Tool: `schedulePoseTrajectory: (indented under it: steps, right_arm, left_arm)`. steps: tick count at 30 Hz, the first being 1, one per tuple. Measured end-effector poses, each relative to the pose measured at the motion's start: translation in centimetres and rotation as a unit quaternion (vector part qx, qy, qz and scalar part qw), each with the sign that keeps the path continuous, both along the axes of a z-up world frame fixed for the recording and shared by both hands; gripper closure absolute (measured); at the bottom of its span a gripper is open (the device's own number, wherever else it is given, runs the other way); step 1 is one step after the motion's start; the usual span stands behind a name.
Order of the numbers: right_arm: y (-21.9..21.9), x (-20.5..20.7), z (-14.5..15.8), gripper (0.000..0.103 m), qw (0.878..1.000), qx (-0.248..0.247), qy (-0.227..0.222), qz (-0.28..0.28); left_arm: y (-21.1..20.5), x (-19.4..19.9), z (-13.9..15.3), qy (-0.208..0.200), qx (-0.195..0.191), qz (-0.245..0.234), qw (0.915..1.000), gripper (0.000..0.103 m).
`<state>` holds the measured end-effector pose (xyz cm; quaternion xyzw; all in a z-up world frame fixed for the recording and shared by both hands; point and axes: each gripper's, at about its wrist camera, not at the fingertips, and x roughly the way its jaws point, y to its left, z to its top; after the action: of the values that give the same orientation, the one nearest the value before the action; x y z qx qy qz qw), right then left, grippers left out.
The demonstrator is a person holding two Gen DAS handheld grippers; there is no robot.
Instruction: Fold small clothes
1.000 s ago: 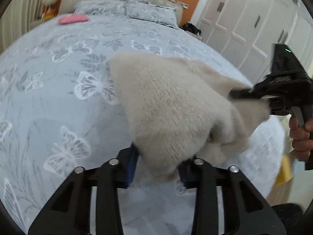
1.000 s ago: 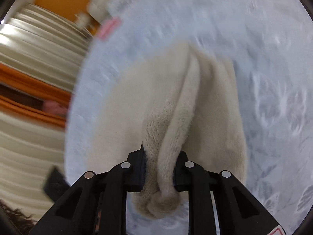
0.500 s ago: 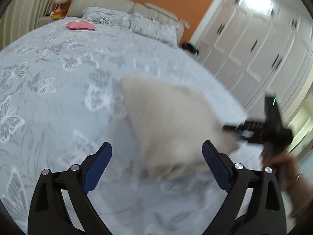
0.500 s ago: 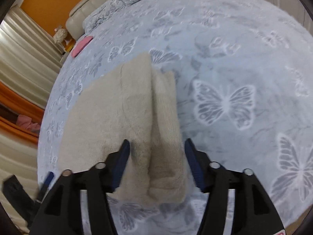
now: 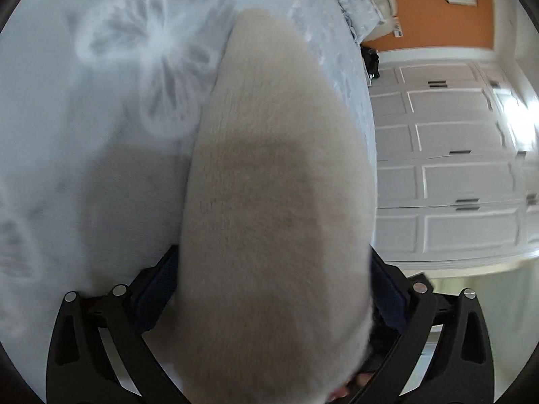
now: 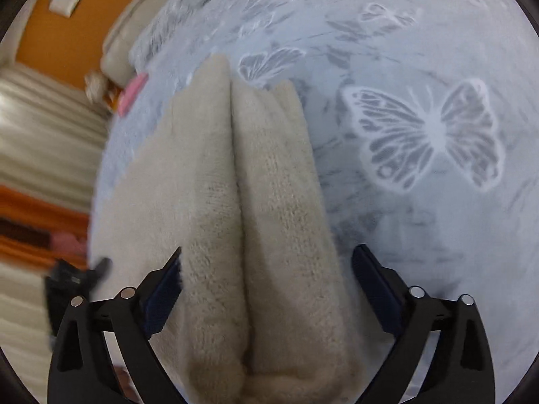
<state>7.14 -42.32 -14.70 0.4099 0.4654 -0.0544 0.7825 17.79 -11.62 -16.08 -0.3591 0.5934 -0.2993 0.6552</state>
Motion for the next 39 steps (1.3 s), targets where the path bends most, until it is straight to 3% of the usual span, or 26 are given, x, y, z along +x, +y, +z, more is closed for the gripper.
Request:
schedulePoseTrajectory:
  steps: [1,2,3,4,7,9,11,13,15,18,19,20,23,24,27,31,39]
  right_arm:
    - [0.0,0.1,0.0,0.043,1.0,0.009,-0.008,0.001]
    - [0.1,0.3,0.0,0.049,0.999,0.042,-0.02,0.005]
    - [0.2,0.5,0.4,0.057,0.999,0.045,-0.022,0.0]
    - [0.4,0.6,0.9,0.061,0.999,0.04,-0.024,0.004]
    - [2.1,1.0,4.6,0.064,0.998,0.006,-0.062,0.02]
    - [4.2,1.1,8.4,0.065,0.993,-0.023,-0.114,0.032]
    - [5.8,1.5,10.8,0.065,0.986,-0.032,-0.159,0.043]
    - [7.3,2.5,11.7,0.064,0.98,-0.031,-0.19,0.057]
    - [8.9,4.5,9.8,0.061,0.982,-0.035,-0.173,0.074]
    - [10.7,7.8,3.2,0.06,0.993,-0.017,-0.057,0.103]
    - [11.3,8.3,1.7,0.049,0.994,-0.021,-0.024,0.109]
    - [11.5,8.2,0.9,0.045,0.994,-0.022,-0.03,0.1]
    - [11.2,8.2,1.3,0.041,0.994,-0.028,-0.038,0.102]
    - [11.0,8.0,1.1,0.036,0.994,-0.027,-0.036,0.098]
    - [10.3,8.0,0.2,0.034,0.996,0.003,-0.037,0.08]
    - [10.2,7.7,0.0,0.029,0.996,0.005,-0.04,0.077]
    - [11.9,8.5,0.4,0.025,0.996,-0.008,-0.038,0.083]
  left_arm:
    - [0.0,0.0,0.2,-0.004,-0.009,0.002,0.9999,0.012]
    - [-0.2,0.3,0.4,-0.006,-0.011,-0.007,0.9999,0.029]
    - [-0.1,0.5,0.6,-0.009,-0.01,-0.011,0.9998,0.042]
    - [0.2,0.7,0.8,-0.01,-0.017,-0.009,0.9998,0.045]
    - [1.4,0.8,3.5,-0.054,-0.027,0.002,0.9982,0.053]
    - [3.0,0.8,7.4,-0.125,-0.018,0.01,0.9919,0.053]
    - [5.2,0.8,10.2,-0.169,-0.023,0.018,0.9852,0.052]
    - [7.3,0.9,11.6,-0.204,-0.012,0.027,0.9785,0.05]
    - [9.2,1.1,11.6,-0.228,0.029,0.037,0.9724,0.044]
    - [9.4,2.2,8.1,-0.198,0.143,0.033,0.9693,0.043]
    - [9.4,2.6,6.4,-0.171,0.176,0.03,0.969,0.043]
    - [9.6,3.1,4.4,-0.139,0.195,0.041,0.9699,0.039]
    - [11.0,3.2,3.1,-0.11,0.139,0.082,0.9808,0.034]
    - [11.0,3.1,3.2,-0.111,0.138,0.087,0.9805,0.033]
    - [9.8,3.1,2.8,-0.116,0.147,0.109,0.9764,0.028]
    - [9.3,2.9,3.1,-0.123,0.177,0.11,0.9702,0.026]
    - [9.1,4.4,3.1,-0.112,0.195,0.111,0.9679,0.024]
